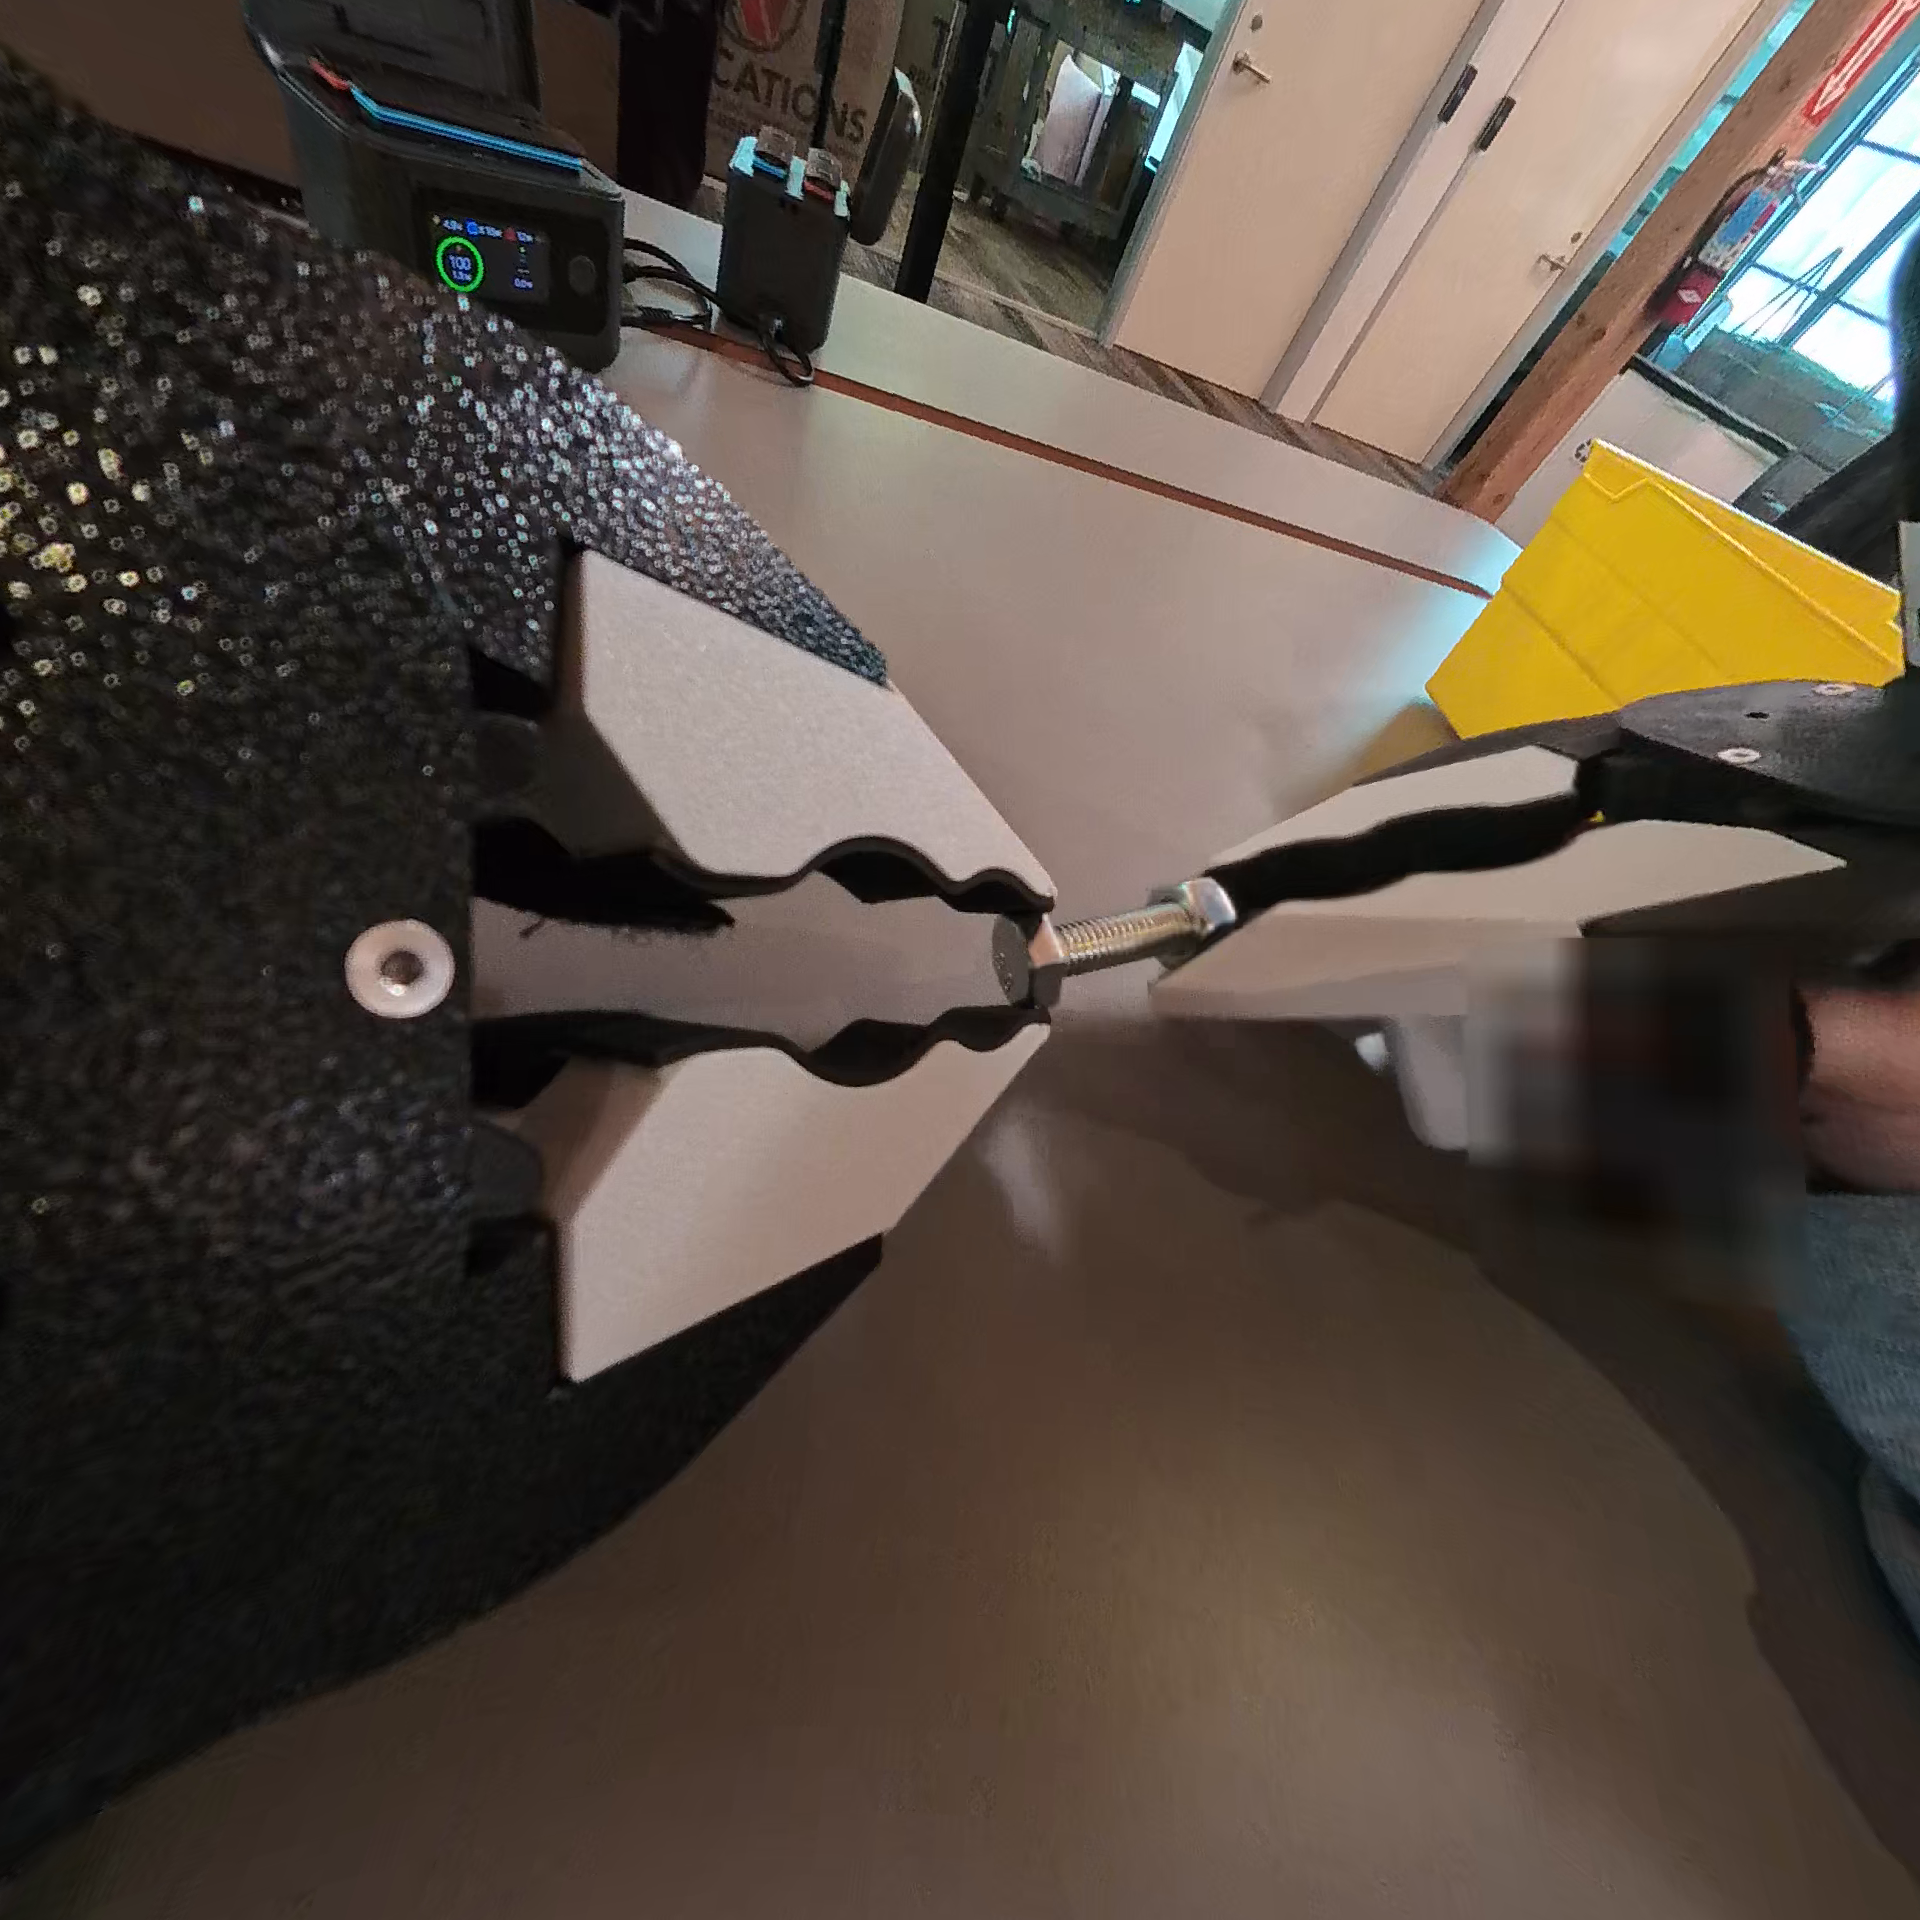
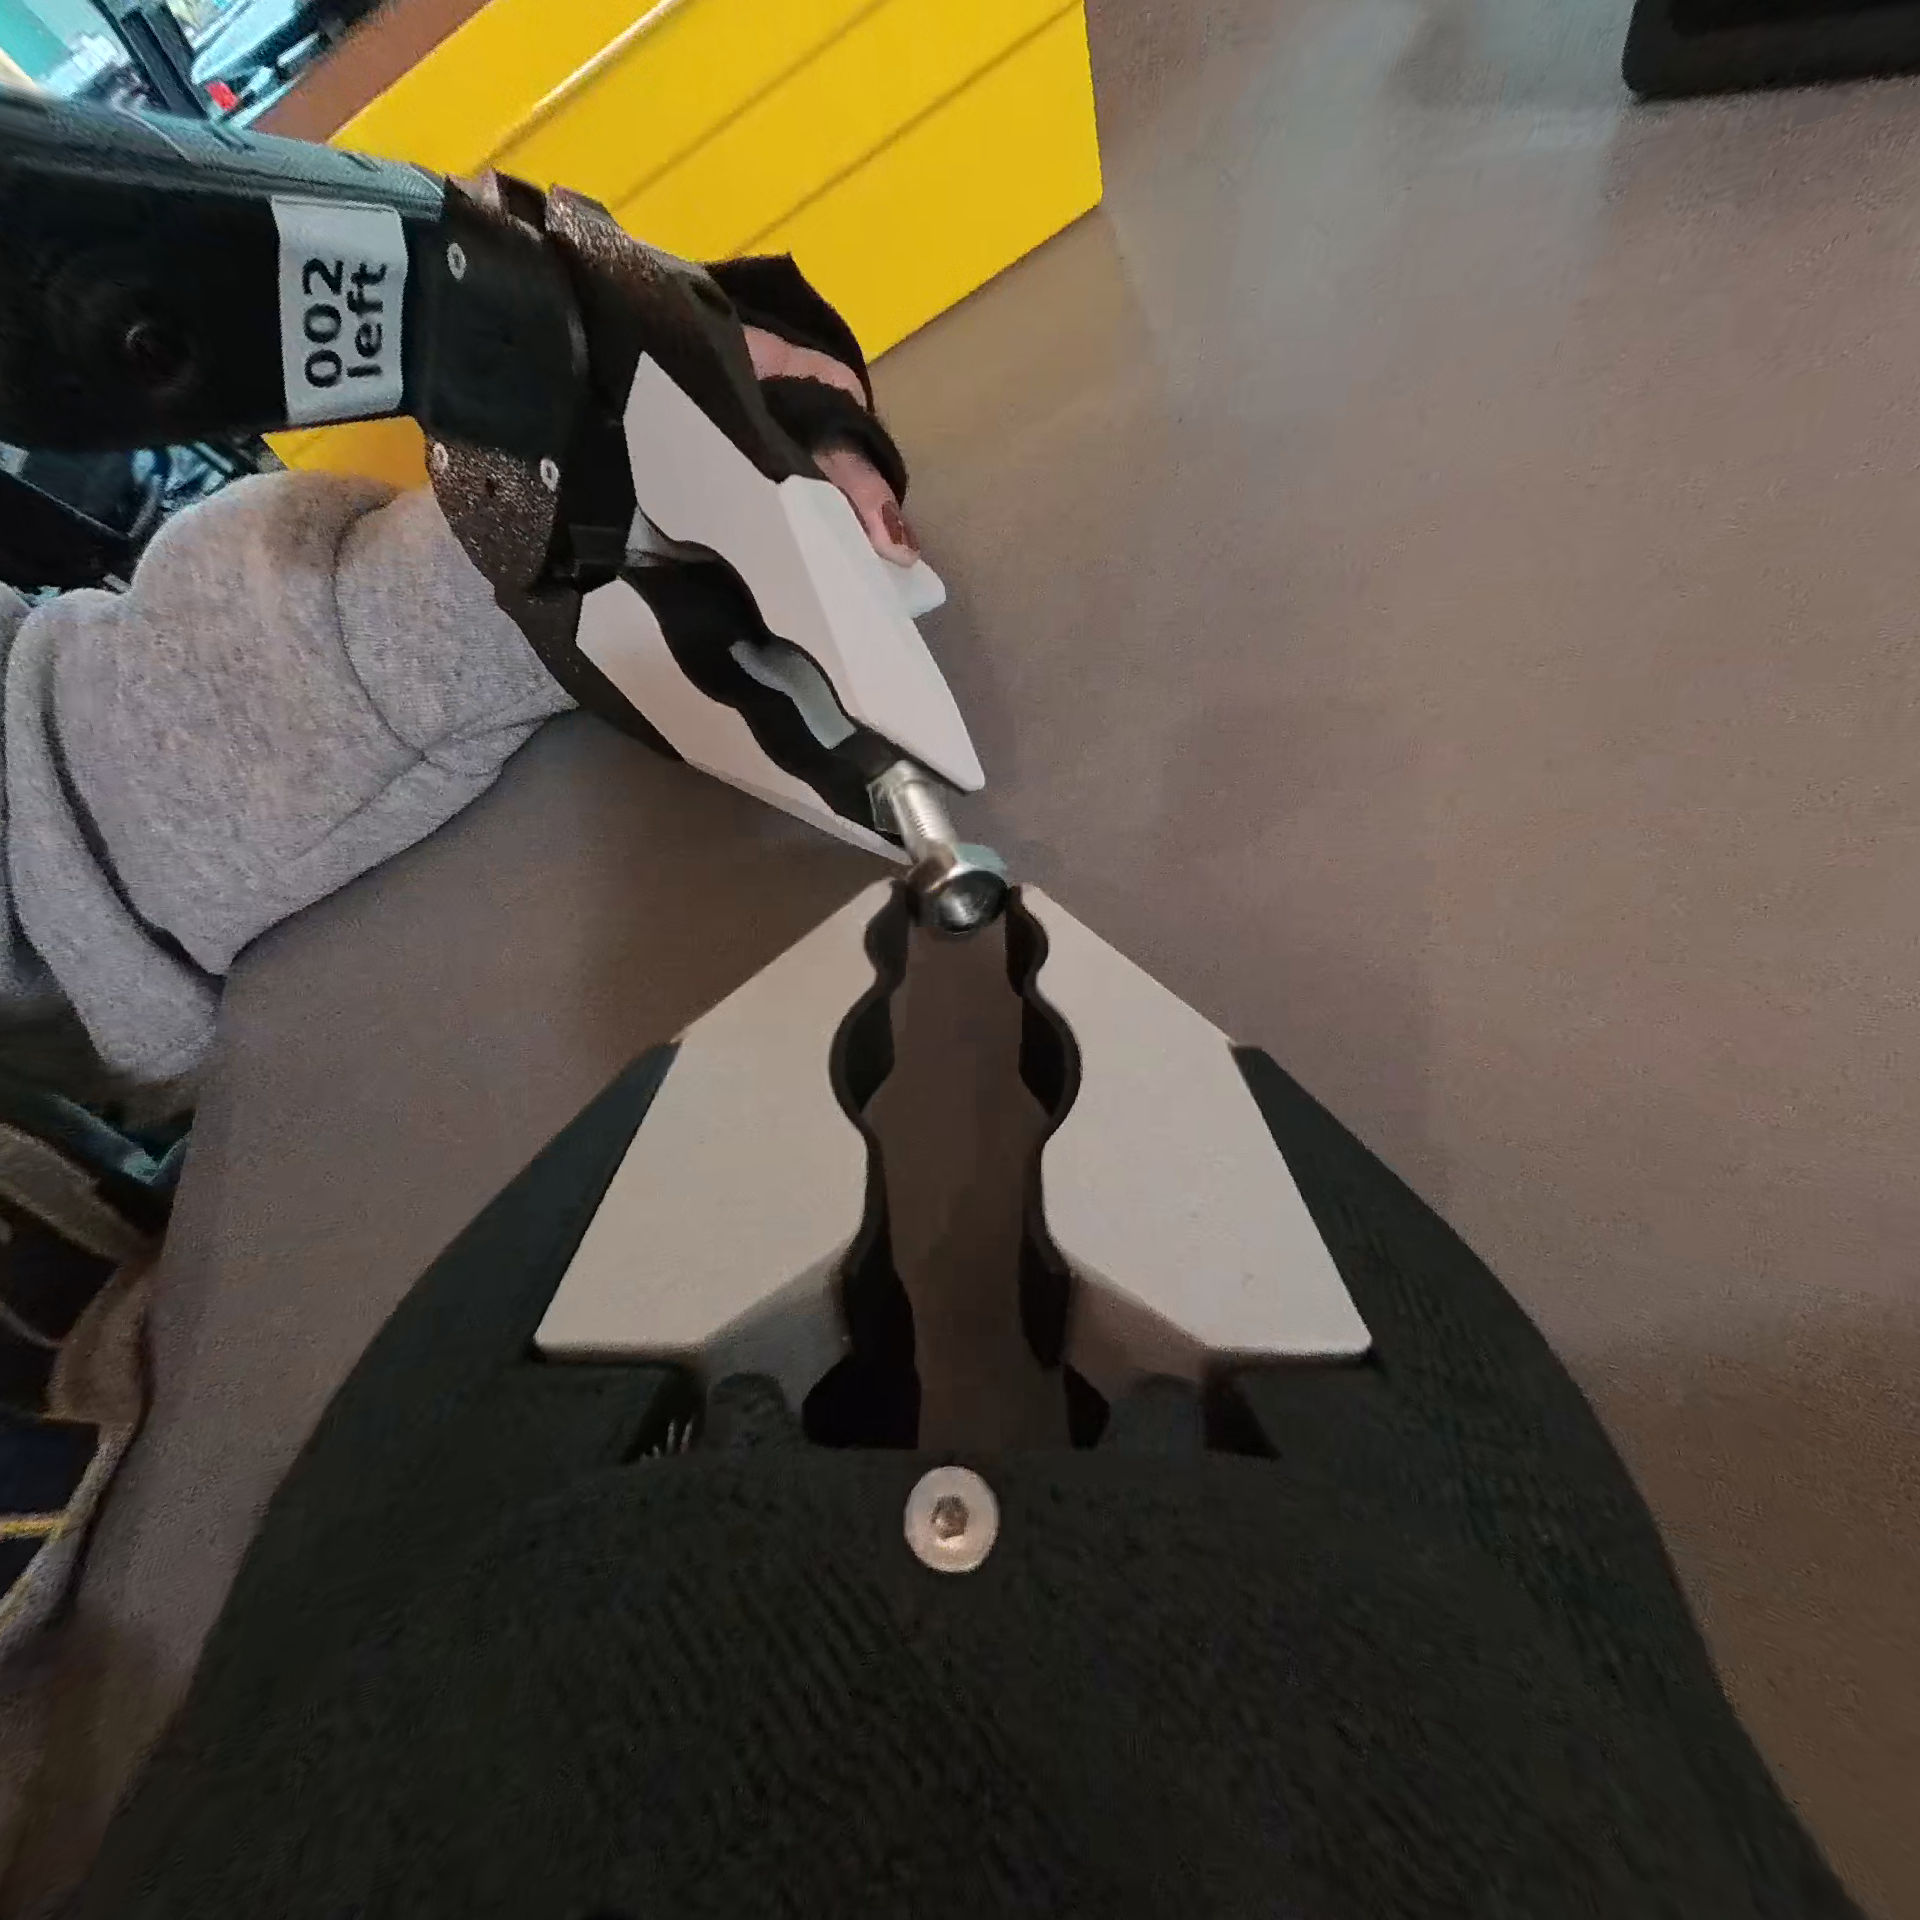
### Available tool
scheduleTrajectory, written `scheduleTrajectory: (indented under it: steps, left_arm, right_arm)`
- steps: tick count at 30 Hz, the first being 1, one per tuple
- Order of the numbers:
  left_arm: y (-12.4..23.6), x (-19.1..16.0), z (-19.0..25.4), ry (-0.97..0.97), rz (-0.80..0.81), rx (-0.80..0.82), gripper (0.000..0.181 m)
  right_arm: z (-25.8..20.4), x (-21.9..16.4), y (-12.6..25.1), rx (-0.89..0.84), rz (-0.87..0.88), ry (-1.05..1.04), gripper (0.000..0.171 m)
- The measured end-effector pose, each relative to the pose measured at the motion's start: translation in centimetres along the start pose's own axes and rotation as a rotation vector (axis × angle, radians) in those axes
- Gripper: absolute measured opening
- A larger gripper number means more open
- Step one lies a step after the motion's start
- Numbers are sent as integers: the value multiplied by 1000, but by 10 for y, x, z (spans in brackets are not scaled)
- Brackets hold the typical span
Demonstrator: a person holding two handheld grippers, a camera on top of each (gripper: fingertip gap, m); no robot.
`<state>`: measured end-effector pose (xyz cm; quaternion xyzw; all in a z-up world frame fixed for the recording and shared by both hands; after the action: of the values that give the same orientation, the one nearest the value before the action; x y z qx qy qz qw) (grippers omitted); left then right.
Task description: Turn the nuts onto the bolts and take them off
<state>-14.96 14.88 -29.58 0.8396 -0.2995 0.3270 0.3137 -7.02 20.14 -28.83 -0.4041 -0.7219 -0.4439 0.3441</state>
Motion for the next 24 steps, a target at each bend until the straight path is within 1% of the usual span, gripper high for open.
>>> scheduleTrajectory:
  steps: [1,3,5,7,10,11,13,17,19,20,22,24]
  left_arm:
    - [0,1,0,0,5,4,16]
    - [1,1,0,2,11,0,16]
    - [1,2,1,2,14,-6,16]
    - [1,2,1,2,14,-5,16]
    - [1,2,1,3,14,-4,16]
    - [1,2,1,5,14,-4,16]
    - [0,2,0,5,9,6,16]
    - [-1,1,-2,-6,-4,42,16]
    - [-1,0,-3,-28,-14,76,16]
    - [-1,0,-4,-37,-15,86,16]
    - [1,0,-6,-34,-17,112,16]
    - [4,2,-11,-25,5,156,16]
  right_arm:
    - [-1,1,1,8,6,17,16]
    - [-2,2,3,-5,6,104,16]
    - [-3,2,6,-34,3,225,16]
    - [-6,4,10,-70,37,369,16]
    - [-6,12,20,-217,84,698,16]
    - [-6,14,22,-275,80,766,16]
    - [-2,19,25,-371,79,819,16]
    - [-12,47,34,-574,194,888,17]
    - [-33,71,54,-698,216,925,16]
    - [-44,82,71,-775,227,921,16]
    - [-62,92,113,-891,259,852,17]
    - [-68,90,164,-989,290,766,16]
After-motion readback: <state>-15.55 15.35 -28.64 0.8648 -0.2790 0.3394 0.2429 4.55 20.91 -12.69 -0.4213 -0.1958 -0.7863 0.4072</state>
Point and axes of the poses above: each gripper's, where its closed fingertips meet, y back along the fingers, x out of its top, z = x × y across the jaws, the point moved 5 cm from there along y, back along the fingers, and after that the axes turned 7 degrees about z, right-handed, at the moved point
